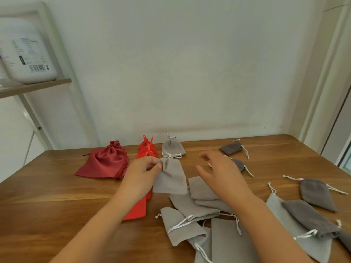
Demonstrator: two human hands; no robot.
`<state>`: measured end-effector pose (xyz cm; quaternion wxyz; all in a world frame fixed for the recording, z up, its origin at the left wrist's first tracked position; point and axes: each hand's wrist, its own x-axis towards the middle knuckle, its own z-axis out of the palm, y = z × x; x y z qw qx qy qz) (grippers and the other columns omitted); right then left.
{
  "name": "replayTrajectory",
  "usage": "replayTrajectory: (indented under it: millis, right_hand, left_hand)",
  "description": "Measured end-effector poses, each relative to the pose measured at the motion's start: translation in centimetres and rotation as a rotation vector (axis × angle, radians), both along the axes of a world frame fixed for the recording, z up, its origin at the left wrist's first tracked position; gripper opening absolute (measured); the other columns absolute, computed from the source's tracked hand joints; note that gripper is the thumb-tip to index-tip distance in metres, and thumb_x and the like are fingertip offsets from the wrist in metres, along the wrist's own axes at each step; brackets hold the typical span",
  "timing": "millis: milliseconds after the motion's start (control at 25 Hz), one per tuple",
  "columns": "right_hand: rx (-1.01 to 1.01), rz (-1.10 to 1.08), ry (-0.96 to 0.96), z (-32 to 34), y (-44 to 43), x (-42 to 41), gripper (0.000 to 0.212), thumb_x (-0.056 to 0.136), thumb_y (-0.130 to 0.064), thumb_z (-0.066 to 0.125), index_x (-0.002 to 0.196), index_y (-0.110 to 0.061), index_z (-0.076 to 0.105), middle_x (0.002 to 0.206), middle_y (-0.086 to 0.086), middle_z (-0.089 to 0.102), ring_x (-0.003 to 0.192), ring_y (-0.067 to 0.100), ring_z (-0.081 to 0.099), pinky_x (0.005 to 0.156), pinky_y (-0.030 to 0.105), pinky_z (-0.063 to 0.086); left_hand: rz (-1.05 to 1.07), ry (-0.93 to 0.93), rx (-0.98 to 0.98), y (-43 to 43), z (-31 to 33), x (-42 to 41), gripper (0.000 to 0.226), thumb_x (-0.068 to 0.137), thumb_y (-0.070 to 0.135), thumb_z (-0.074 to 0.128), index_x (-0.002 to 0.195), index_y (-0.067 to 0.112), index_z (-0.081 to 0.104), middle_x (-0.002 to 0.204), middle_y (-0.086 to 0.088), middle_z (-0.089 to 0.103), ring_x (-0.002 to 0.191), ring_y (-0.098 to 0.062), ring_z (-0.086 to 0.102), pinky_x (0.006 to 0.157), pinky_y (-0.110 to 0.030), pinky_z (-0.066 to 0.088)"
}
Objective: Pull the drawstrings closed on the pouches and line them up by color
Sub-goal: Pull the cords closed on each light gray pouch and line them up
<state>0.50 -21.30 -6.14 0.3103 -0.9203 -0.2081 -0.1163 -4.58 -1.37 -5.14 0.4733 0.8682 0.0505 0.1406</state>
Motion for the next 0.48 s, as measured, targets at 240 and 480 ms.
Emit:
replayTrajectory:
  millis: [240, 480]
  right_hand:
    - [-0.153, -0.056, 0.203, -2.2, -0.6, 1.0, 0.034, 0.095, -0.032, 0.05, 0.126, -0.019, 0.052, 0.128, 0.0, 0.051, 0.112, 0.015, 0.052, 0.091, 0.026, 0.044]
    - [-0.167, -0.053, 0.162, -2.4, -0.5, 1.4, 0.033, 0.096, -0.031, 0.048, 0.128, -0.021, 0.052, 0.129, -0.002, 0.049, 0.113, 0.014, 0.051, 0.091, 0.025, 0.044]
  left_hand:
    - [0.155, 0.1, 0.135, -0.4, 1.0, 9.8, 0.014, 0.09, 0.012, 0.06, 0.077, 0.013, 0.064, 0.069, 0.0, 0.062, 0.042, -0.005, 0.057, 0.07, -0.036, 0.058]
    - [0.263, 0.131, 0.414, 0.1, -1.0, 13.7, 0.019, 0.094, 0.006, 0.049, 0.109, 0.002, 0.06, 0.114, -0.014, 0.063, 0.105, -0.029, 0.058, 0.082, -0.03, 0.043]
